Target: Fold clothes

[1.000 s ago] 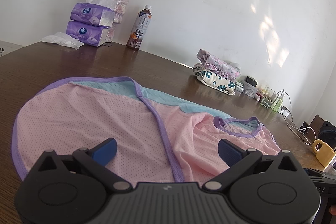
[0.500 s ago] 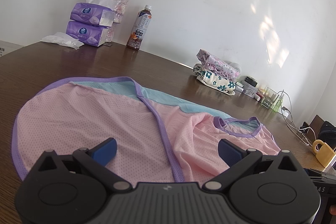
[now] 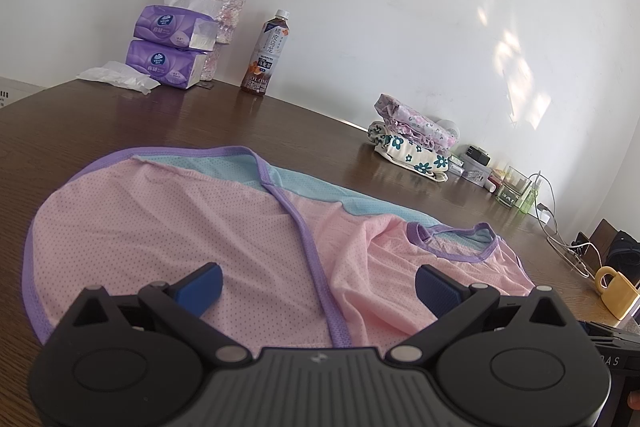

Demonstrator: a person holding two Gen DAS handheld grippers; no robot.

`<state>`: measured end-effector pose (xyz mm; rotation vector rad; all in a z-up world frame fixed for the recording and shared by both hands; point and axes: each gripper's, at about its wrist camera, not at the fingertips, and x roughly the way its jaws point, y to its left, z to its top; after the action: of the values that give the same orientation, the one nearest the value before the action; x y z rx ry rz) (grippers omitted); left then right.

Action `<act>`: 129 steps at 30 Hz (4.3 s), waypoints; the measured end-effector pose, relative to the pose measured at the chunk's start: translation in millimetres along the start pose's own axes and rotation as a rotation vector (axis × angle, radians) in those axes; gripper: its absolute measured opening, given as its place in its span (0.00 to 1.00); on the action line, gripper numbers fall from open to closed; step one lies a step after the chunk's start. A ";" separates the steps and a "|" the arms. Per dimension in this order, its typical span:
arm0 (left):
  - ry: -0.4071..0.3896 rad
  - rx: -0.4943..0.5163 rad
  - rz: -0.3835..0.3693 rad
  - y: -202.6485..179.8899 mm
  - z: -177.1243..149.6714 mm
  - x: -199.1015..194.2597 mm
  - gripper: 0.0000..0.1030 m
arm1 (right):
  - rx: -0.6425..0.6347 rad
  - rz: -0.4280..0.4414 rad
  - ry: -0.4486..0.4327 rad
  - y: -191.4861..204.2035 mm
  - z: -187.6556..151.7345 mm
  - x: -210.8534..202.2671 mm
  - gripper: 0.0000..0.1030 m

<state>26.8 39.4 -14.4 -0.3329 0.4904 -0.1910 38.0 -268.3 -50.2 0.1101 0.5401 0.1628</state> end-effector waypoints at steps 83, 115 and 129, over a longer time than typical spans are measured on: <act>0.005 0.001 -0.011 1.3 2.0 0.2 1.00 | -0.004 -0.001 0.003 0.0 0.4 0.7 1.00; -0.120 0.159 0.070 -27.1 13.1 -37.7 1.00 | 0.061 0.009 -0.075 -1.9 9.8 -43.1 1.00; -0.128 0.184 0.150 -36.3 8.0 -41.9 1.00 | 0.062 -0.019 -0.066 -3.4 5.8 -51.1 1.00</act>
<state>-9.1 18.6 23.2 -0.1264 0.3664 -0.0677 -1.8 -281.4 -20.1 0.1698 0.4799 0.1231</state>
